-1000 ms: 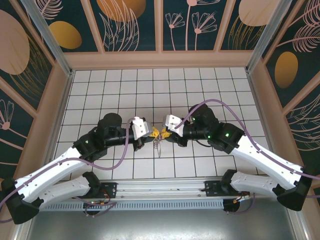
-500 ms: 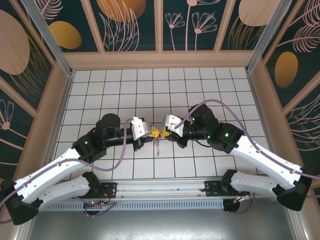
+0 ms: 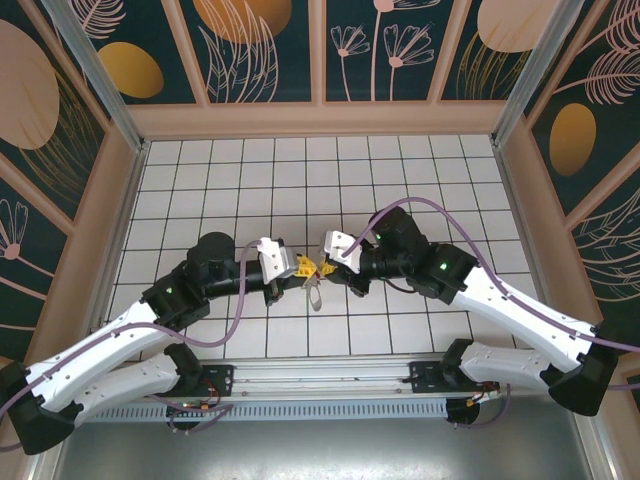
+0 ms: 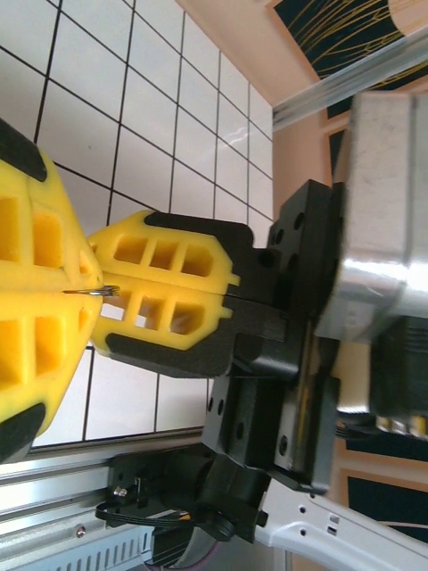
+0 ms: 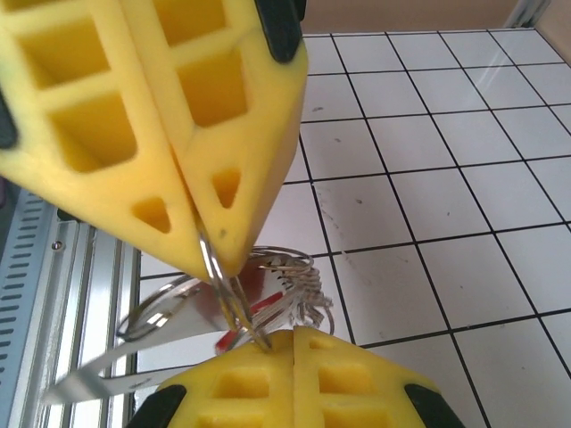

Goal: Put the keys on the keyring

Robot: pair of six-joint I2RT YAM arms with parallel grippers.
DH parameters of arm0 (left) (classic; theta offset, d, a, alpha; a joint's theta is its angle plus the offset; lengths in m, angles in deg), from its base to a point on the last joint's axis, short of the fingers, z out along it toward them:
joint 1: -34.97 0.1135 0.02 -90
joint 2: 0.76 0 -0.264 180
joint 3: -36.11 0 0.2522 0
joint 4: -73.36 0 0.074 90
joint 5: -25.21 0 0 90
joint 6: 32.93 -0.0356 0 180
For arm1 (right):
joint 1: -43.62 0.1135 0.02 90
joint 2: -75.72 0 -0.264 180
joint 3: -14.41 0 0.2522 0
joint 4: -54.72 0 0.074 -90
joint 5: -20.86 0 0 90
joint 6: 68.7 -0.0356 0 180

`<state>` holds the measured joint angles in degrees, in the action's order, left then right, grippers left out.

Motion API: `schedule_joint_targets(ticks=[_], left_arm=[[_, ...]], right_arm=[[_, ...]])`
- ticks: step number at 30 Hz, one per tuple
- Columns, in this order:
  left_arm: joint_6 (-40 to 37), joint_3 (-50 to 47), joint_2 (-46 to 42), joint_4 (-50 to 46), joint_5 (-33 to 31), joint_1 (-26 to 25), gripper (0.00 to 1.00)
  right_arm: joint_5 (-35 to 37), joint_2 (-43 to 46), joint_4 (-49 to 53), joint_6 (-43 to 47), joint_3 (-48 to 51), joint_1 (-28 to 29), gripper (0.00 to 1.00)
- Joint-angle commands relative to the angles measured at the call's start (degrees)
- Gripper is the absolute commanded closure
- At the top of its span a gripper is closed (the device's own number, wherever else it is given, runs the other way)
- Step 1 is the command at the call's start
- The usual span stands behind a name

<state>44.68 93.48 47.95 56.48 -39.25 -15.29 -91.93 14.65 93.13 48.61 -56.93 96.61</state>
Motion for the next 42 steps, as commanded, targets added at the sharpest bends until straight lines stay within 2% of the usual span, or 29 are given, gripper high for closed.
schedule_joint_targets(ticks=[1, 5, 12, 16, 21, 25, 28, 33, 38, 42], left_arm=[[0.8, -0.4, -0.9, 3.6, 1.6, 0.0, 1.0], [0.9, -0.9, -1.4, 4.1, 1.5, 0.1, 1.0], [1.4, -1.3, -2.0, 5.7, 3.3, 0.1, 1.0], [3.3, -3.1, -2.7, 10.2, 6.9, 0.2, 1.0], [4.3, -3.6, -2.9, 13.4, 8.4, 0.2, 1.0], [4.1, -3.5, -3.3, 13.4, 8.8, 0.2, 1.0], [4.2, -3.5, -3.4, 13.6, 9.3, 0.2, 1.0], [4.3, -3.9, -3.6, 13.8, 9.3, 0.2, 1.0], [4.4, -3.9, -3.8, 13.6, 9.3, 0.2, 1.0], [4.4, -3.9, -3.8, 13.5, 9.2, 0.2, 1.0]], right_arm=[[-1.0, 1.0, -2.9, -1.3, 0.8, 0.3, 0.97], [2.2, 3.4, -3.7, -2.2, 1.8, 0.2, 0.79], [9.3, 9.2, -4.6, -4.3, 3.6, 0.3, 0.75], [4.5, 13.1, -8.5, -4.4, 6.1, 0.4, 0.67], [-1.9, 15.9, -13.2, -4.6, 8.0, 0.4, 0.65], [-7.8, 14.8, -14.4, -5.0, 8.0, 0.4, 0.63], [-8.6, 12.7, -13.8, -5.4, 7.1, 0.4, 0.61], [-9.9, 11.8, -15.0, -5.0, 7.1, 0.4, 0.63], [-11.3, 11.3, -16.8, -4.5, 7.6, 0.4, 0.78], [-12.9, 10.6, -18.2, -5.0, 7.9, 0.4, 0.85]])
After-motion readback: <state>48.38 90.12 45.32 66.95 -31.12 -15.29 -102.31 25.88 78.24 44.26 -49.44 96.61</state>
